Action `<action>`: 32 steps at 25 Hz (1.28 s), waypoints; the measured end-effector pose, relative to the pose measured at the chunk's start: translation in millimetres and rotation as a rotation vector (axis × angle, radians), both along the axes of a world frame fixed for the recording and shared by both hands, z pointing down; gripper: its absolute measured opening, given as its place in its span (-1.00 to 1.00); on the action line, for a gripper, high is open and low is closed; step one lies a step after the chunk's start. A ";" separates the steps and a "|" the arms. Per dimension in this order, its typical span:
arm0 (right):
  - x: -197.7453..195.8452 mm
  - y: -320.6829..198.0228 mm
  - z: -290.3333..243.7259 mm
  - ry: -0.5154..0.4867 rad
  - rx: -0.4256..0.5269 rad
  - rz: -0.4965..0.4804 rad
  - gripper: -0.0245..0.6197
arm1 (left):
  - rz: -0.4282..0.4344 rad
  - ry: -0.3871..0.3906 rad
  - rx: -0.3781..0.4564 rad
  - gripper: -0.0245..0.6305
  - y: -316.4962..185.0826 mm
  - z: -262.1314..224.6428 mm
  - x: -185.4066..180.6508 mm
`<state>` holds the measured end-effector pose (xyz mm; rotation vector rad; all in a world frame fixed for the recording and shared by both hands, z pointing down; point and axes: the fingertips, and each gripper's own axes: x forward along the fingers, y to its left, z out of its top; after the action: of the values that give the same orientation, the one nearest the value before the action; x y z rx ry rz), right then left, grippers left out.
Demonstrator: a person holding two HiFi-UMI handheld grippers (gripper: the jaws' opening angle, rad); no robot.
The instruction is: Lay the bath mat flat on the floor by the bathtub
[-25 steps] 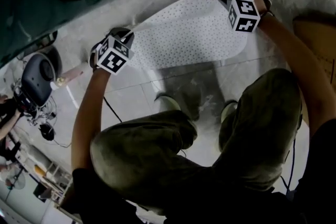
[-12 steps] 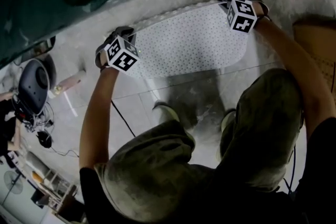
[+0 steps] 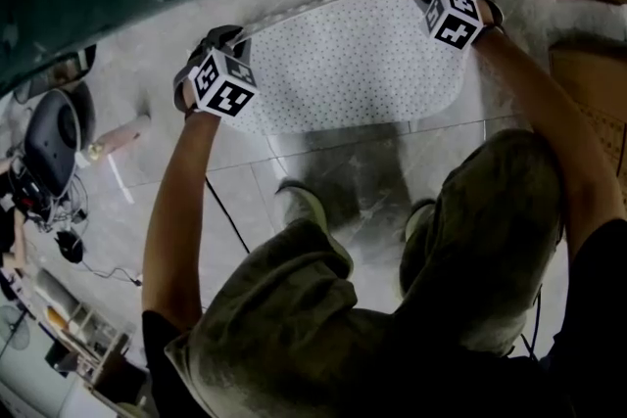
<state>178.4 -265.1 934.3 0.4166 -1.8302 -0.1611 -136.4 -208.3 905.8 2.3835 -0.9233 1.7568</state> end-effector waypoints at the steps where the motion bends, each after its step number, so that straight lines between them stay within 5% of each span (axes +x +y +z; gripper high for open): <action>1: -1.0 -3.4 -1.4 -0.026 0.011 0.012 -0.70 | -0.015 -0.001 0.016 -0.77 -1.0 -2.1 -3.1; 3: -1.9 -11.3 -7.2 -0.111 0.028 0.067 -0.49 | -0.086 0.026 0.021 -0.52 -3.6 -5.1 -13.1; 9: -2.0 -14.0 -15.5 -0.246 0.012 0.192 -0.21 | -0.403 0.176 -0.131 -0.47 20.0 8.8 -64.5; 20: 65.6 44.0 -4.0 -0.401 -0.114 0.486 -0.12 | -0.552 0.255 -0.157 -0.22 87.3 42.4 -104.7; 26: 121.0 94.1 18.6 -0.443 -0.192 0.764 0.08 | -0.634 0.110 -0.128 -0.03 107.4 72.3 -151.5; 32: 124.3 109.1 27.0 -0.457 -0.178 0.824 0.12 | -0.852 0.271 -0.157 0.05 101.5 88.9 -154.5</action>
<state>302.7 -156.0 961.3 1.1046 -1.9336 0.7076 -290.9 -106.9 994.7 1.6610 -1.3955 1.0956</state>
